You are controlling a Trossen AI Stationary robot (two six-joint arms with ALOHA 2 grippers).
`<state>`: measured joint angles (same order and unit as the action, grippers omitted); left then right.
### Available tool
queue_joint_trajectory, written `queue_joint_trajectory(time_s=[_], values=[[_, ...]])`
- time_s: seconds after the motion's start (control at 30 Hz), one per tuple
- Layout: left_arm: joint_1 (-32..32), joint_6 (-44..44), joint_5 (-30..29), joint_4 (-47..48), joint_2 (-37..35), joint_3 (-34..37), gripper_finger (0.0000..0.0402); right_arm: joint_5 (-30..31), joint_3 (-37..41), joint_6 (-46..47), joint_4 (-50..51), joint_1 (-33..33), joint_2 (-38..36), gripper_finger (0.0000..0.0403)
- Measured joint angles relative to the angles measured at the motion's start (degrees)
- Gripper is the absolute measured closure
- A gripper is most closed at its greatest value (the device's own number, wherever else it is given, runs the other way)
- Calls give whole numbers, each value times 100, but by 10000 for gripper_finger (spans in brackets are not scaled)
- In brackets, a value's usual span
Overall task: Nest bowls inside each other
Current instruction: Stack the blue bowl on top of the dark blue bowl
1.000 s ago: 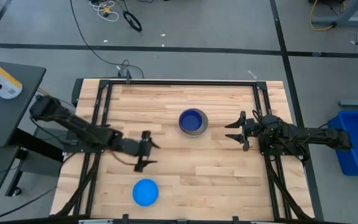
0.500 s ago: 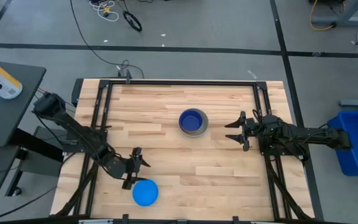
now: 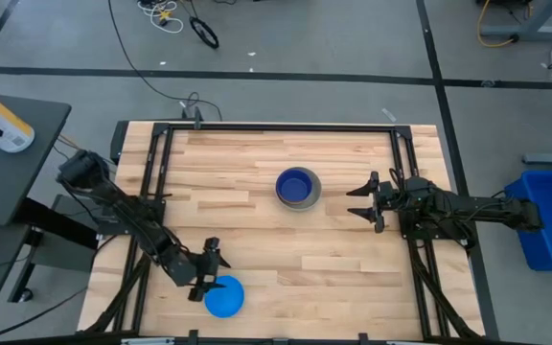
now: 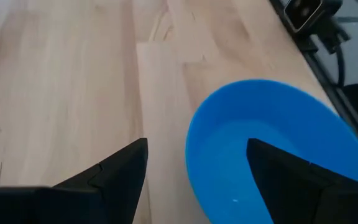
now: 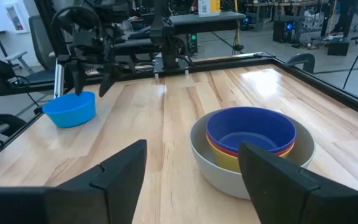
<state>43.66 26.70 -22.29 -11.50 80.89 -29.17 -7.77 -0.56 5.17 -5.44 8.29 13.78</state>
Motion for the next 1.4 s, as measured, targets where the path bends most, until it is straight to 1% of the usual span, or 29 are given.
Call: queue_joint_trajectory(time_s=[0.3, 0.43, 0.63, 0.8, 0.93, 1.2, 1.4], values=[[-121, 14, 94, 7, 87, 0, 123, -2, 0, 0, -1, -2, 0, 129], [-167, 102, 309, -14, 122, 0, 123, -2, 0, 0, 1, -2, 0, 128], [-188, 163, 437, -231, 361, 2, 123, 1, 0, -2, 3, -1, 0, 140], [-214, 151, 387, -204, 360, 2, 127, 0, 0, 0, 4, 0, 0, 154], [-214, 167, 368, -199, 360, 2, 148, 0, 0, -2, 3, -2, 0, 164], [-214, 166, 395, -190, 360, 2, 211, 2, 0, -2, 5, -2, 0, 180], [-214, 179, 392, -126, 358, 2, 240, 2, 0, -2, 6, -2, 0, 191]])
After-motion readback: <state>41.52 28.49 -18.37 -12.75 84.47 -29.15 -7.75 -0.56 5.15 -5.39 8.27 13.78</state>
